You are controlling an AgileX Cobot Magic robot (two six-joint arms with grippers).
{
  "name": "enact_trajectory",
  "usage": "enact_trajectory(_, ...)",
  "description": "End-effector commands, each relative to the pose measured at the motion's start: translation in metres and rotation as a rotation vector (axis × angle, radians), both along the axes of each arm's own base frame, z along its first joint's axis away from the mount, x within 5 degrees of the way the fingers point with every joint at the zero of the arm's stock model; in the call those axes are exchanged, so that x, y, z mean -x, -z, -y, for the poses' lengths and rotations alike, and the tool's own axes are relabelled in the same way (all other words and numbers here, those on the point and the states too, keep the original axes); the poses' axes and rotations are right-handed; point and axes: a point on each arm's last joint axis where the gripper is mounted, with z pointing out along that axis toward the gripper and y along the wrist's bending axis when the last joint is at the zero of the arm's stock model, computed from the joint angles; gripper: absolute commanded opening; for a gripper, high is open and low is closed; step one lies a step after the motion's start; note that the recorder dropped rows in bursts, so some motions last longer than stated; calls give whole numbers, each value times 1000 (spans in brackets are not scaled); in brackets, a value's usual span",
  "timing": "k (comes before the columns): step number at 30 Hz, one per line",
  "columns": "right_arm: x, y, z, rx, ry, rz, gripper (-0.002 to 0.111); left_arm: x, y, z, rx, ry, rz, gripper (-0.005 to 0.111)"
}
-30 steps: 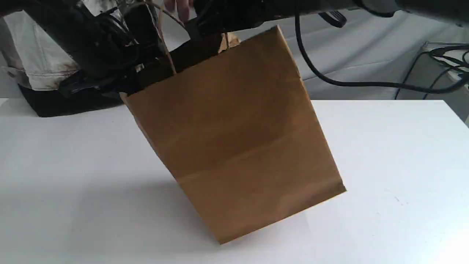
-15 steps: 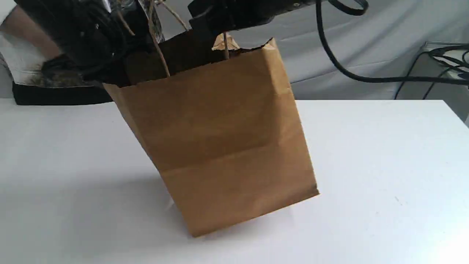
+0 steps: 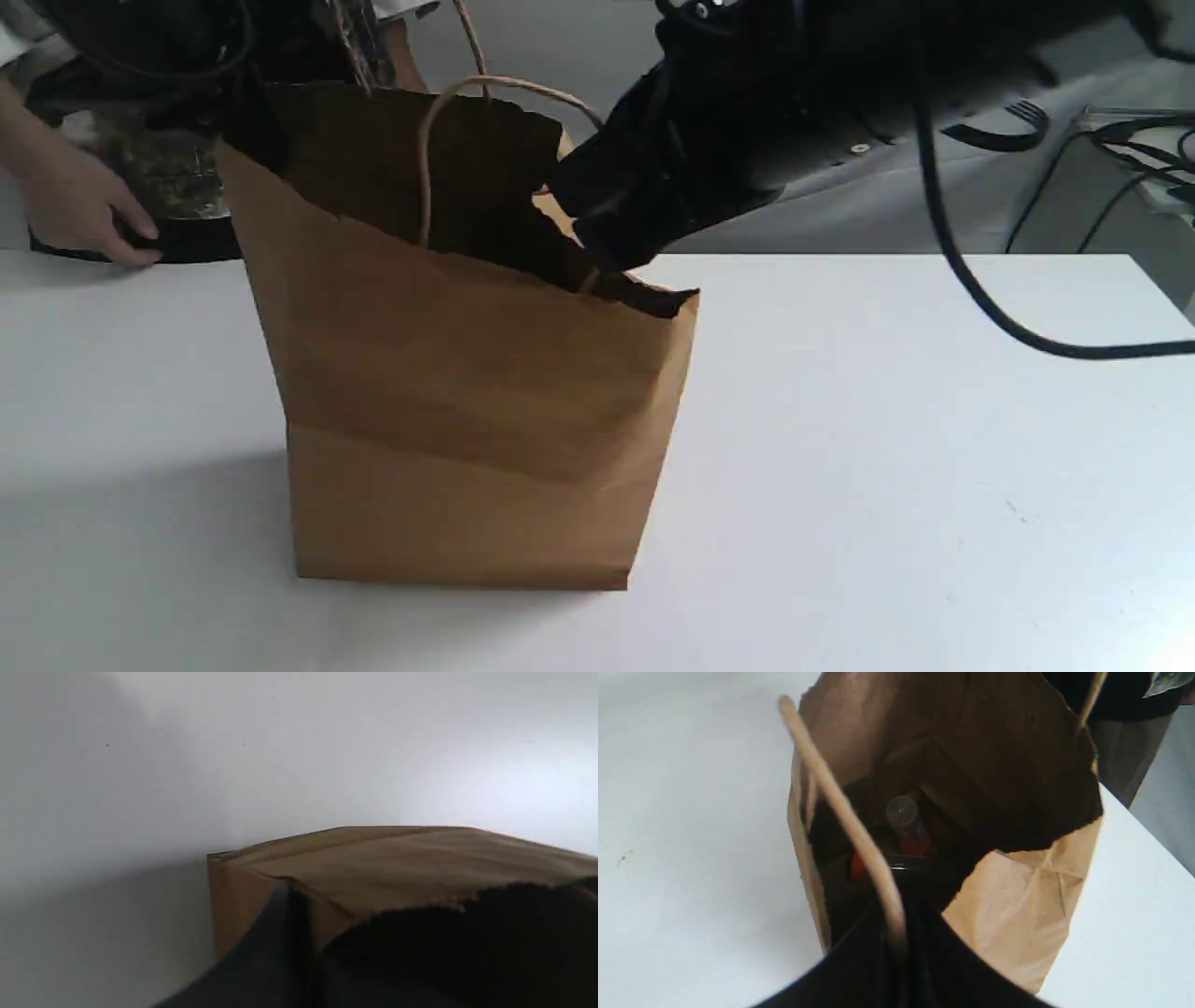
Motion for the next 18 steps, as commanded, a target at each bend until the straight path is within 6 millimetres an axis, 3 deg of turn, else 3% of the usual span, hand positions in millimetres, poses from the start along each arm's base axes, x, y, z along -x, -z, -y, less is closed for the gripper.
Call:
enact_trajectory(1,3,-4,1,-58,30,1,0,3,-2,5,58,11,0,0)
enact_trajectory(5,-1,3,-3,-83,32,-45,7,4,4,5,59,14,-20,4)
enact_trajectory(7,-1,3,-4,-94,34,-53,19,4,5,5,55,14,-22,9)
enact_trajectory(13,-4,1,-3,-109,59,-17,61,4,4,6,69,15,-24,41)
enact_trajectory(16,-6,0,-3,-114,70,-2,67,5,3,9,104,17,-27,56)
enact_trajectory(18,-7,-1,-3,-120,80,10,67,5,3,10,116,18,-28,59)
